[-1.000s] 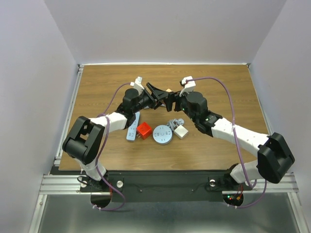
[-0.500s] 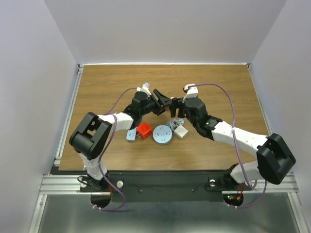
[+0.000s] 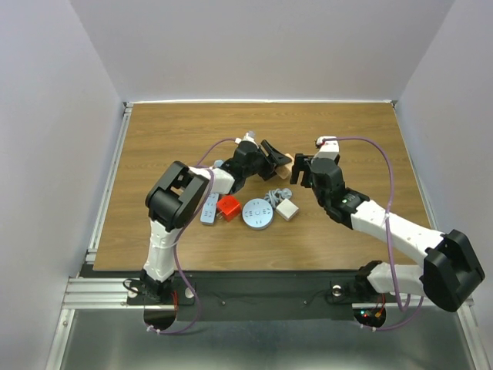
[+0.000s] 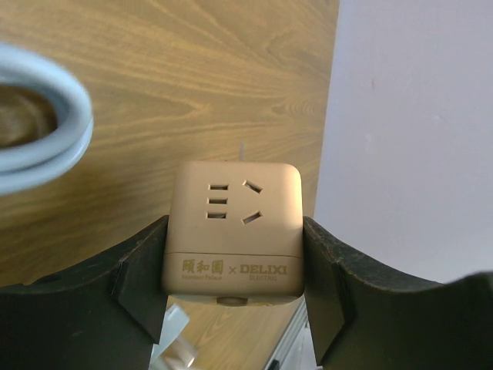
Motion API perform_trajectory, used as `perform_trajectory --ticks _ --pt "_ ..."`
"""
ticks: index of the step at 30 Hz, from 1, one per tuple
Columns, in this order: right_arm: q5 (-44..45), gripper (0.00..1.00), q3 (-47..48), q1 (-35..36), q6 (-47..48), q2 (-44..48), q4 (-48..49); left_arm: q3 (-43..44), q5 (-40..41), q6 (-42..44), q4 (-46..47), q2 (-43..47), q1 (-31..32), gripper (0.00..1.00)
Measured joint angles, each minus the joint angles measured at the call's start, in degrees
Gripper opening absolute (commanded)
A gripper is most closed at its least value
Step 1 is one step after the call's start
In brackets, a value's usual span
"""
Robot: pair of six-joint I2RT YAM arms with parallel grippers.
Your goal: Insert the plug
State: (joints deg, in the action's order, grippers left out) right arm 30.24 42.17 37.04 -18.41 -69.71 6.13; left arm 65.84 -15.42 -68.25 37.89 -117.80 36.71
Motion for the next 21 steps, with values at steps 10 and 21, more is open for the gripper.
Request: perform_trajectory --ticks 10,21 --pt "-0.3 0.85 -1.0 -1.7 -1.1 0.1 -1.1 6.1 -0.4 -0.8 -0.9 -5.9 0.9 0.33" --pt "-1.0 0.85 -1.0 -2.0 -3.3 0.0 -1.7 6.1 -2.3 0.4 -3.3 -6.5 1.0 0.97"
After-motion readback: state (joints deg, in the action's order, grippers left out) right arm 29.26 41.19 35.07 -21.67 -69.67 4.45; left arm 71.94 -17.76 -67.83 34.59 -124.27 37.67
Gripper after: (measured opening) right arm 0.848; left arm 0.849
